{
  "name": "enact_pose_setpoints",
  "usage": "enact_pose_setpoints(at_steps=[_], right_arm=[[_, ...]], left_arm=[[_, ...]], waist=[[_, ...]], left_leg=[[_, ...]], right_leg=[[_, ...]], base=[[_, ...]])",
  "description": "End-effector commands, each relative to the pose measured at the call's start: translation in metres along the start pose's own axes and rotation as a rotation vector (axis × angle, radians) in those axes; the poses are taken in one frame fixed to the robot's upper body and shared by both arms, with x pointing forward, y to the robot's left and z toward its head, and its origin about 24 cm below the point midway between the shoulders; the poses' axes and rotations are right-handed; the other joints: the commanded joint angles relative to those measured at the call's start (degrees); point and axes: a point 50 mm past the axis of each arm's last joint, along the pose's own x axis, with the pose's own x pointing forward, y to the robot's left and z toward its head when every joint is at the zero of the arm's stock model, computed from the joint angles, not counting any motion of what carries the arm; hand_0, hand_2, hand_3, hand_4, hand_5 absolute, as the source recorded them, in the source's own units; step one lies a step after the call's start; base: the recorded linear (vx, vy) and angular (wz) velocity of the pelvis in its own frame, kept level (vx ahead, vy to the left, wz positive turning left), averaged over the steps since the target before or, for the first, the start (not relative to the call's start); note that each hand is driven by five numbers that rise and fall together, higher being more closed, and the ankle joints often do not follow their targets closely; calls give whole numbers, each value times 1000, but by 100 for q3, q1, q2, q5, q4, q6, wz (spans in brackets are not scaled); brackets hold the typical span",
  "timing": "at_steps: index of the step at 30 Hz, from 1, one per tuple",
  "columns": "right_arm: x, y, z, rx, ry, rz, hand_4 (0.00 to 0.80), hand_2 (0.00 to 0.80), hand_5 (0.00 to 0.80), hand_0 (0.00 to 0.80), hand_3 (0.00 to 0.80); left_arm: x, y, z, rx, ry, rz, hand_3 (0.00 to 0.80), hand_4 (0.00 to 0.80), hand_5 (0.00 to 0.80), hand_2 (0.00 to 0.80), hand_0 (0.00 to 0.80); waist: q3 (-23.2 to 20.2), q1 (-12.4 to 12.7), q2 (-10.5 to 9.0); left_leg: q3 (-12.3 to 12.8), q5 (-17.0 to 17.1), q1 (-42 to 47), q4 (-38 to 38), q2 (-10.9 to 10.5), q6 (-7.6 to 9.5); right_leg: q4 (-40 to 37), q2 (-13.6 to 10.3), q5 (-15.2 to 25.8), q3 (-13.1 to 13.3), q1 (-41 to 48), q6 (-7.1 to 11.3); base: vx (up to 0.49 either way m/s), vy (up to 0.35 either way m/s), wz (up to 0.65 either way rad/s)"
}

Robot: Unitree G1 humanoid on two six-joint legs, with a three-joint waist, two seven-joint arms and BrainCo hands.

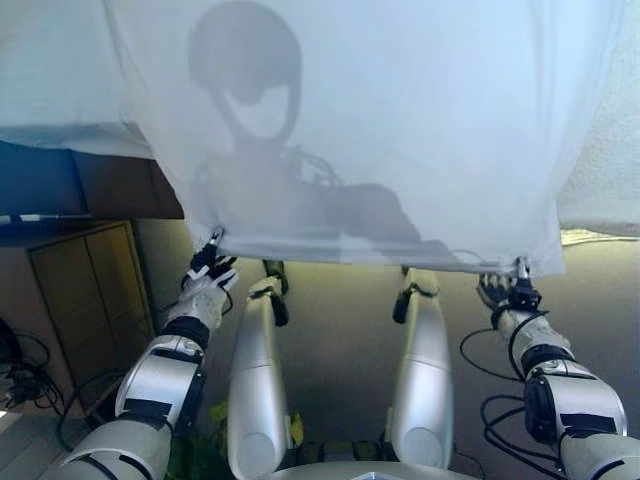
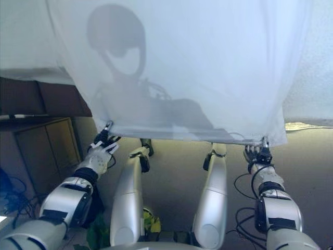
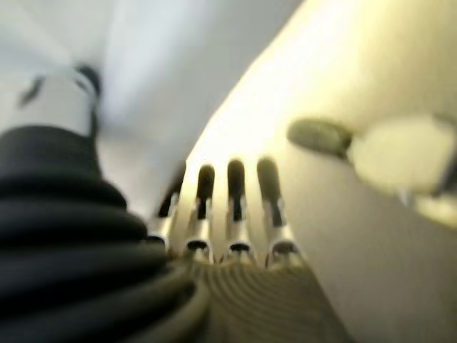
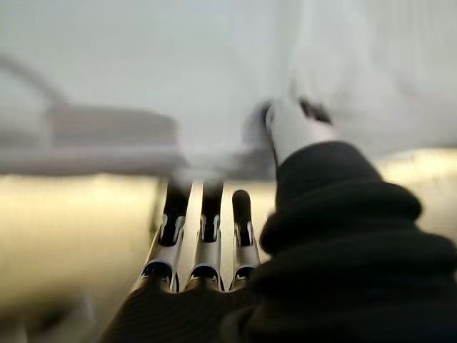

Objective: Make the bed neatly

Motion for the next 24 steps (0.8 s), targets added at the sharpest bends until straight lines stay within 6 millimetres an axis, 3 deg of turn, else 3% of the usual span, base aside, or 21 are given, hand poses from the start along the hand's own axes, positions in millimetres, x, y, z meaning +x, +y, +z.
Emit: enact_pose_setpoints(at_steps=[1,4,6,11,14,19,24], right_arm=[[-33,-78,82,103,-250,-221,0,0,0,0,0],[-38,-89,88,126,-295,-187,0,0,0,0,0],[-38,-86,88,131,-320,-124,0,0,0,0,0],[-32,-59,87,73,-375,68,0,0,0,0,0],[-29,-34,88,48,-392,197,0,0,0,0,0],[-35,-7,91,-89,-516,387,0,0,0,0,0],[-42,22,55,-138,-506,656,0,0,0,0,0]], left_arm=[[-3,65,-37,-94,101,213,0,0,0,0,0],[-6,75,-47,-165,109,228,0,0,0,0,0],[-8,81,-52,-168,111,240,0,0,0,0,0],[-15,107,-65,-194,119,328,0,0,0,0,0],[-14,115,-51,-299,29,319,0,0,0,0,0],[-16,84,-8,-616,-243,-5,0,0,0,0,0],[-42,36,2,-724,-382,-433,0,0,0,0,0]], waist=[[25,-85,290],[25,-63,300],[25,-15,294],[25,98,220],[25,170,156],[25,376,163],[25,635,133]], left_leg=[[18,1129,-129,-668,105,-162],[14,1111,68,-729,85,-155],[-11,1082,193,-738,69,-146],[-46,1053,633,-855,36,-145],[-57,1021,914,-926,42,-161],[-114,941,1323,-1043,-15,-150],[-274,883,1574,-1115,-65,-145]], right_leg=[[163,-203,51,-47,16,148],[109,-242,50,-80,202,159],[71,-278,61,-117,346,168],[-146,-337,115,-319,894,181],[-255,-380,140,-435,1234,182],[-374,-499,165,-617,1732,202],[-538,-513,225,-899,2235,194]], base=[[0,0,0],[9,-14,-1],[23,-80,-1],[23,-86,4],[38,-97,3],[29,-98,10],[4,-173,25]])
